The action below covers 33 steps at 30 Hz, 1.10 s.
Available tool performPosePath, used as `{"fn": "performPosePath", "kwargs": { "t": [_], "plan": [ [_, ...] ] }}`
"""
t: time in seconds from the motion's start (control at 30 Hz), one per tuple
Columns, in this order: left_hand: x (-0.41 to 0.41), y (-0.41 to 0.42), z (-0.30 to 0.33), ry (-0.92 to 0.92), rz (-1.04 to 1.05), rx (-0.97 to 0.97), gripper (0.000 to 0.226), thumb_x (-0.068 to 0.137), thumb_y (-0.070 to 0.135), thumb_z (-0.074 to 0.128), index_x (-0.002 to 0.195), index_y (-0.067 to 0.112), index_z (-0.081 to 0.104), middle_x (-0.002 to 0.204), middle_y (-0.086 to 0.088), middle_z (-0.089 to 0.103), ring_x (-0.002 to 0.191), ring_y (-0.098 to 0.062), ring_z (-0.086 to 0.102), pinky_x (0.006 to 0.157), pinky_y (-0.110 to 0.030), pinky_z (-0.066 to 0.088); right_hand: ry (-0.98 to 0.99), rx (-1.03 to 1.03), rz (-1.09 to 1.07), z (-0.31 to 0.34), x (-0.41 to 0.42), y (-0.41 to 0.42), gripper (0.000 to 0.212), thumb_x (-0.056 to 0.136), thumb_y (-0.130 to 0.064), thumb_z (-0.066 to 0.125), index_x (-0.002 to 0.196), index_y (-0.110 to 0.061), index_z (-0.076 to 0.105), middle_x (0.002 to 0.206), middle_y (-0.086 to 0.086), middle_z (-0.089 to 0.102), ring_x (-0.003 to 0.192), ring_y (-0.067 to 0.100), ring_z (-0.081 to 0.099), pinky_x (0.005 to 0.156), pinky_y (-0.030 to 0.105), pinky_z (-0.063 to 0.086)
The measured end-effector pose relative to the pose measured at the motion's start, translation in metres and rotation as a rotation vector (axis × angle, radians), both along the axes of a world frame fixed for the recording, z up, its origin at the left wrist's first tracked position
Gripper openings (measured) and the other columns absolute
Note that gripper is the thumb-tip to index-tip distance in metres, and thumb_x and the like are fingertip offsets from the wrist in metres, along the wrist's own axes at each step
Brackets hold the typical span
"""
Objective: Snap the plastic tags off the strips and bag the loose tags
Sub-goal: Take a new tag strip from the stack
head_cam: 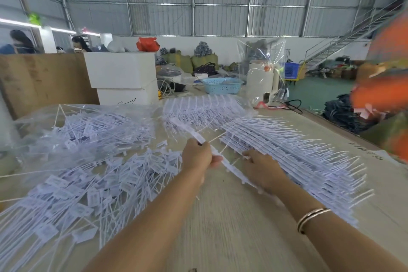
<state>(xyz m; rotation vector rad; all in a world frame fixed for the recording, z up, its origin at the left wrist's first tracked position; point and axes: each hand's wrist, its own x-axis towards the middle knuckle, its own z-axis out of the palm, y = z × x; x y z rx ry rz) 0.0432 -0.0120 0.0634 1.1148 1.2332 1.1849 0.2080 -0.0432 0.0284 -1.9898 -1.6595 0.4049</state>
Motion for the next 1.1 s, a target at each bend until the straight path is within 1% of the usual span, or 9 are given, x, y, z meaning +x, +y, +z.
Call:
{"fn": "performPosePath", "kwargs": {
  "t": [0.07, 0.17, 0.3, 0.47, 0.6, 0.7, 0.8, 0.97, 1.1],
  "plan": [
    [-0.006, 0.002, 0.007, 0.021, 0.051, 0.048, 0.009, 0.099, 0.009, 0.038, 0.101, 0.007, 0.046, 0.092, -0.017, 0.063, 0.043, -0.013, 0.062, 0.047, -0.025, 0.055, 0.046, -0.044, -0.036, 0.002, 0.008, 0.008, 0.040, 0.098, -0.036, 0.039, 0.135, -0.023, 0.045, 0.126, 0.005, 0.059, 0.111, 0.026, 0.056, 0.092, 0.032, 0.043],
    [-0.022, 0.008, 0.018, 0.302, 0.171, 0.235, 0.021, 0.097, 0.014, 0.038, 0.080, 0.005, 0.046, 0.070, -0.013, 0.057, 0.047, -0.019, 0.055, 0.049, -0.028, 0.046, 0.059, -0.061, -0.051, 0.003, 0.017, 0.015, 0.041, 0.098, -0.037, 0.040, 0.135, -0.020, 0.046, 0.137, 0.008, 0.047, 0.122, 0.028, 0.047, 0.096, 0.032, 0.036],
    [-0.051, 0.015, 0.030, 0.499, 0.248, 0.351, 0.032, 0.096, 0.018, 0.039, 0.065, 0.009, 0.039, 0.062, -0.006, 0.038, 0.057, -0.022, 0.037, 0.056, -0.032, 0.029, -0.232, -0.036, 0.004, -0.004, 0.020, 0.007, 0.038, 0.099, -0.032, 0.036, 0.134, -0.023, 0.049, 0.137, 0.006, 0.047, 0.125, 0.028, 0.045, 0.103, 0.038, 0.037],
    [-0.065, 0.015, 0.055, 0.536, 0.108, 0.239, 0.029, 0.093, 0.016, 0.042, 0.065, 0.012, 0.043, 0.067, -0.006, 0.043, 0.061, -0.022, 0.041, 0.065, -0.032, 0.034, -0.596, -0.073, 0.032, -0.005, 0.017, 0.001, 0.033, 0.098, -0.026, 0.034, 0.124, -0.024, 0.056, 0.129, 0.000, 0.045, 0.119, 0.023, 0.049, 0.095, 0.039, 0.043],
    [-0.069, 0.014, 0.080, 0.617, 0.020, 0.095, 0.032, 0.096, 0.014, 0.045, 0.064, 0.013, 0.042, 0.067, -0.007, 0.041, 0.056, -0.021, 0.039, 0.053, -0.026, 0.033, -0.678, -0.096, -0.014, -0.006, 0.017, 0.003, 0.032, 0.098, -0.019, 0.034, 0.123, -0.018, 0.053, 0.130, 0.000, 0.045, 0.118, 0.022, 0.050, 0.091, 0.039, 0.042],
    [-0.072, 0.009, 0.093, 0.563, -0.160, 0.081, 0.026, 0.098, 0.011, 0.042, 0.072, 0.009, 0.049, 0.075, -0.010, 0.054, 0.060, -0.021, 0.055, 0.065, -0.030, 0.051, -0.663, -0.056, -0.018, -0.007, 0.017, 0.004, 0.032, 0.098, -0.022, 0.037, 0.124, -0.018, 0.055, 0.131, 0.001, 0.045, 0.117, 0.022, 0.051, 0.091, 0.037, 0.042],
    [-0.075, 0.001, 0.099, 0.488, -0.392, 0.138, 0.020, 0.100, 0.013, 0.039, 0.084, 0.012, 0.051, 0.071, -0.007, 0.057, 0.053, -0.016, 0.056, 0.058, -0.031, 0.052, -0.255, 0.177, 0.007, -0.003, 0.008, 0.007, 0.025, 0.098, -0.022, 0.043, 0.108, -0.020, 0.065, 0.110, 0.000, 0.058, 0.100, 0.021, 0.057, 0.077, 0.031, 0.043],
    [-0.069, -0.007, 0.106, 0.474, -0.735, 0.074, 0.023, 0.101, 0.019, 0.037, 0.080, 0.016, 0.044, 0.057, 0.003, 0.042, 0.041, -0.007, 0.031, 0.040, -0.017, 0.027, 0.874, 0.237, 0.039, 0.012, -0.028, 0.014, 0.027, 0.099, -0.018, 0.046, 0.087, -0.010, 0.070, 0.075, 0.003, 0.066, 0.069, 0.017, 0.062, 0.068, 0.026, 0.050],
    [-0.065, -0.011, 0.097, 0.510, -0.907, 0.004, 0.032, 0.101, 0.020, 0.036, 0.070, 0.014, 0.041, 0.057, 0.002, 0.034, 0.036, -0.005, 0.024, 0.039, -0.017, 0.017, 1.256, 0.089, 0.204, 0.012, -0.050, 0.012, 0.039, 0.101, -0.028, 0.036, 0.087, -0.006, 0.065, 0.061, 0.003, 0.065, 0.048, 0.013, 0.060, 0.048, 0.022, 0.051]
  ]
}}
